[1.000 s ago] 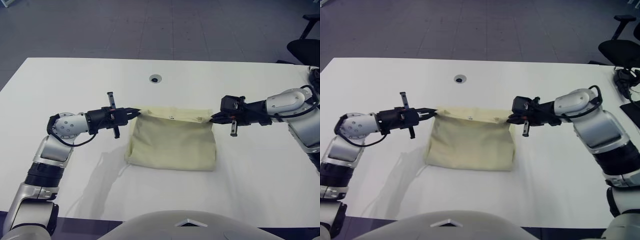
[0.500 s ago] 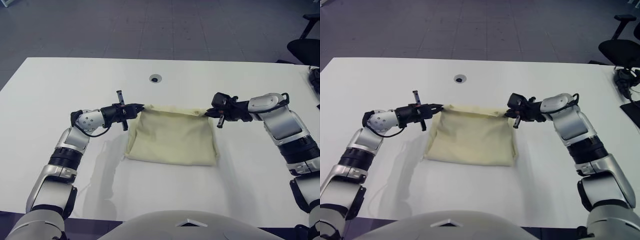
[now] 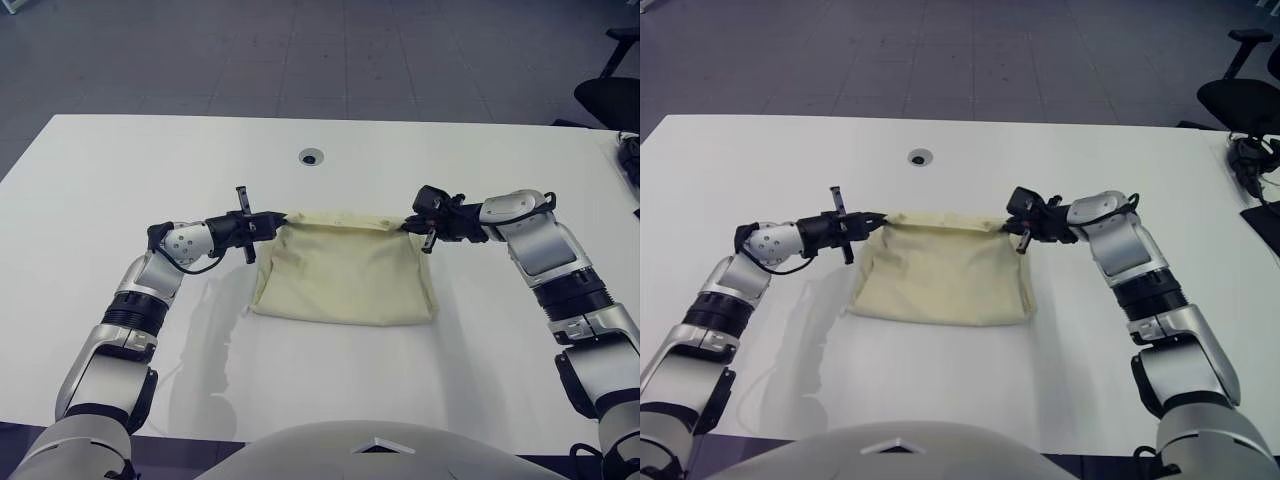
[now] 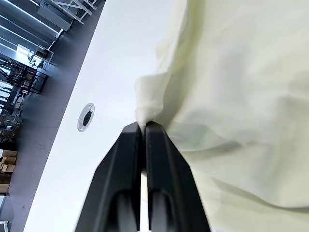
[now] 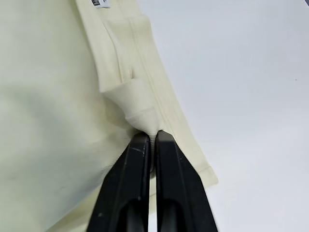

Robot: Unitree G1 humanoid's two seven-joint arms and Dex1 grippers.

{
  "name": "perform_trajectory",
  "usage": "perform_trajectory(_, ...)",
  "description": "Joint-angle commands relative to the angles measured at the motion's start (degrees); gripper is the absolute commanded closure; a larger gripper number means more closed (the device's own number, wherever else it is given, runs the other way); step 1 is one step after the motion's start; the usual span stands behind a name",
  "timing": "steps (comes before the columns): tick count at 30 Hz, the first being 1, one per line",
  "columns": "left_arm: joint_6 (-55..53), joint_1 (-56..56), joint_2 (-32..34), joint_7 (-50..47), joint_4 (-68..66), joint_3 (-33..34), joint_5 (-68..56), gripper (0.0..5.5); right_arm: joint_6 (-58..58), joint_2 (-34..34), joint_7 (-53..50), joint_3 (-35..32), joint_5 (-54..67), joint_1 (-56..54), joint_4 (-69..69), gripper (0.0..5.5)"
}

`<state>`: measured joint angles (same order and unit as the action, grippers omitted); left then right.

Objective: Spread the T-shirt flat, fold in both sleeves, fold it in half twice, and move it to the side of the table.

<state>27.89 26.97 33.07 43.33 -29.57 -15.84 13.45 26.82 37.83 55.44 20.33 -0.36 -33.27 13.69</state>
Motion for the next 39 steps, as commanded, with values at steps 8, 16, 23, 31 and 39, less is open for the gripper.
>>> perform_trajectory(8, -6.29, 0.48, -4.22, -7.18, -2.54, 0.5, 1.28, 4.0, 0.95, -6.78, -8.19, -4.35, -0.63, -1.47, 5.78, 3.74)
perform_trajectory(16, -6.21, 1.91, -5.23, -12.77, -4.78, 1.51, 1.72, 2.51, -2.22, -9.63, -15.11, -8.59, -0.91, -1.52, 8.96, 2.31)
perform_trajectory(23, -5.62, 1.86, -5.3, -15.58, -6.26, 1.11, 2.75, 1.28, -6.73, -10.07, -17.74, -6.41, -4.93, -0.23, 11.98, 1.12)
perform_trajectory(31, -6.01, 1.76, -5.7, -18.06, -7.59, 0.74, 4.58, 0.12, -13.61, -9.37, -20.43, -2.74, -11.77, 2.34, 16.18, 0.1)
perform_trajectory(39, -6.46, 2.13, -5.99, -21.51, -10.29, 0.94, 5.8, 0.12, -13.97, -9.81, -21.81, -3.49, -11.56, 3.75, 16.52, 0.1)
